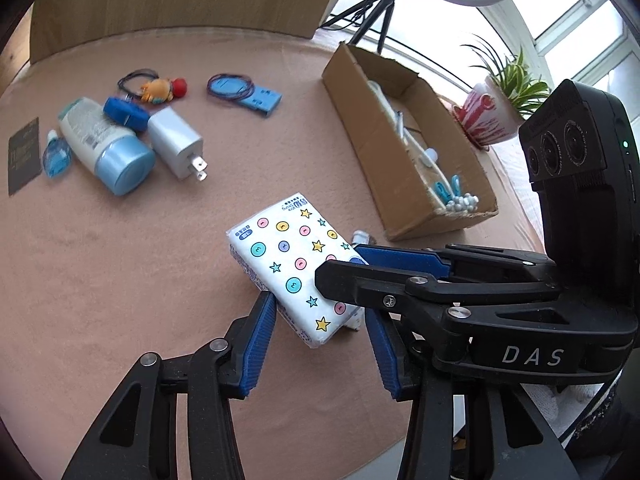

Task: Organize objects
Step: 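Carry the tissue pack into the box with both tools and release it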

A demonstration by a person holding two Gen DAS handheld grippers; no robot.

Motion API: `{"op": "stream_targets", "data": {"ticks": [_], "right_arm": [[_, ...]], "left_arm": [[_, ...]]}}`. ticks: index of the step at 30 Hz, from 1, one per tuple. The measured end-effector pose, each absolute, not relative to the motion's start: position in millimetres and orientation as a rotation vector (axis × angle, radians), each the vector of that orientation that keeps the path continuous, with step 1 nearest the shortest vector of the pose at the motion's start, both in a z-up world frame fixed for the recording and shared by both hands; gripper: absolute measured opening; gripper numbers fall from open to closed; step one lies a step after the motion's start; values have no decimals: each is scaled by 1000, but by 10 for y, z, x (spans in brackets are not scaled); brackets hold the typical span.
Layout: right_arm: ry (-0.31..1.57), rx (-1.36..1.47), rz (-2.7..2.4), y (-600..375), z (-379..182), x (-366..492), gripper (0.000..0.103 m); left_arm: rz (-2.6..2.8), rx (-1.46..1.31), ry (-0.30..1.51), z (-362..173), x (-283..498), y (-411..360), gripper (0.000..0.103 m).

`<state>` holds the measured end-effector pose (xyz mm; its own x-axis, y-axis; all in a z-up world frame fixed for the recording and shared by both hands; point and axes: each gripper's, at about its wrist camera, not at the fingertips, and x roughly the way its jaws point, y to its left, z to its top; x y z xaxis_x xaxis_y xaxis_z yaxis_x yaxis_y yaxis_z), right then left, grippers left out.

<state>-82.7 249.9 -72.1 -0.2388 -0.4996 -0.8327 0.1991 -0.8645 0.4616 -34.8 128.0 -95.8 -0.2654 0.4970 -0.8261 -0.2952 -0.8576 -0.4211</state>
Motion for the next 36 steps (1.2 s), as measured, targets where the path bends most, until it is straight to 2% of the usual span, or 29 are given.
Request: {"op": "stream_targets", "data": {"ticks": [13, 18, 36], "right_arm": [[-371, 1450, -2343, 2960, -228, -805, 31], [-434, 1430, -2413, 3294, -157, -837, 31], [-520, 1475, -2521, 3921, -308, -1010, 32]], "left_arm": [[2139, -1355, -129, -489, -545, 1816, 49], [2110, -1301, -62, -407, -679, 2194, 49], [2035, -1300, 9, -601, -983, 2948, 49]]}}
